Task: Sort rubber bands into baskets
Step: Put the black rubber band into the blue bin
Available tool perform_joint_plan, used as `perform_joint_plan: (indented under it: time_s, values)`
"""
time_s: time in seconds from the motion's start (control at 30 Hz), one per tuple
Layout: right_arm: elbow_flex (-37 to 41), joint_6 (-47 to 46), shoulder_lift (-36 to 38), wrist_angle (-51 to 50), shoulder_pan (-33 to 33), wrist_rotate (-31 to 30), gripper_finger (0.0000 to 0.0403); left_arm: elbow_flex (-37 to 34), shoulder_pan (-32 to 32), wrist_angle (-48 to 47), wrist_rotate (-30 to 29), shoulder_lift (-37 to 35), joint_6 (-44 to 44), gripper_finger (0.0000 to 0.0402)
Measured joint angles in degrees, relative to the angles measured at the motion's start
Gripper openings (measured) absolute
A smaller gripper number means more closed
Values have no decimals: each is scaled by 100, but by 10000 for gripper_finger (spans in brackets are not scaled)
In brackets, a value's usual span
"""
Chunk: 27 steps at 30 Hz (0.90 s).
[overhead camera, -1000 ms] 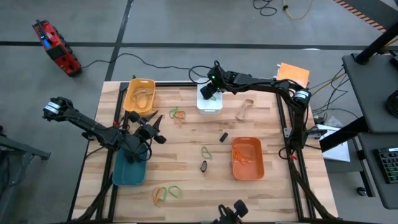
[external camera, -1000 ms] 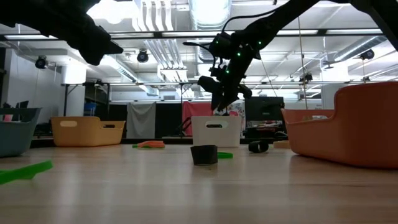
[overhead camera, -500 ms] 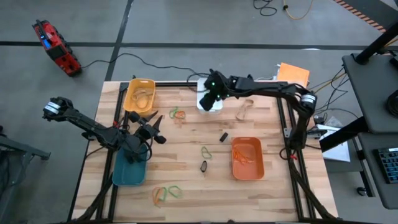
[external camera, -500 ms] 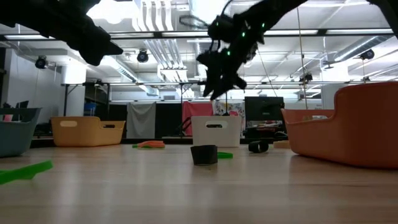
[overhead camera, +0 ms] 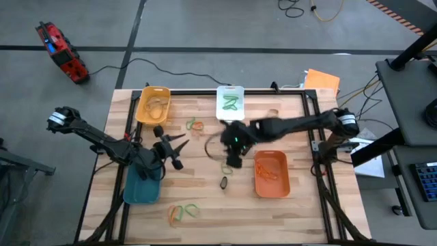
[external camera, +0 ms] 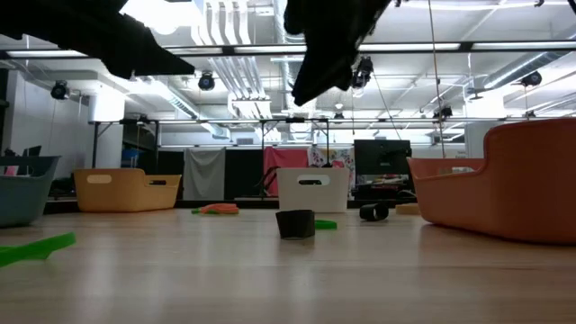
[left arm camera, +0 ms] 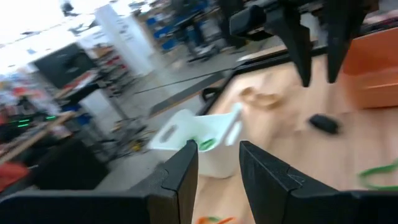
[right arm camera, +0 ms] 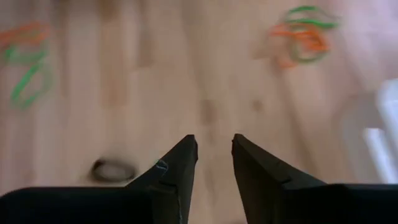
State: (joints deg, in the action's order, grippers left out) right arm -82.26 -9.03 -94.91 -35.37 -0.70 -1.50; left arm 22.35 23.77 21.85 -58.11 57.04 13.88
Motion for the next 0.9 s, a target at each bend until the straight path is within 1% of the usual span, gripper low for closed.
perform_joint_plan:
  time_s: [0.17,0.3,0.37,0.43,0.6,0.77,0.9]
  values:
    - [475,97,175,257,-611,-6,79,1,0,7,799,0,-442,103]
    - [1040,-8,383,615,-931,-47,68,0,2,2,1576,13,-1312,103]
    - [1322,-36,522,784,-1059,-184,64,2,10,1,1999,61,-1730,103]
    - [1593,-32,649,938,-1170,-468,61,2,30,5,2249,135,-2074,103]
    - [2263,-116,1126,1468,-1369,-1114,57,97,138,-24,2318,470,-2757,103]
    - [2955,-182,1609,2202,-1513,-1570,57,516,256,-53,2330,948,-2943,103]
    - [3433,-141,1855,2927,-1523,-1655,57,1065,275,-752,2331,1356,-2968,103]
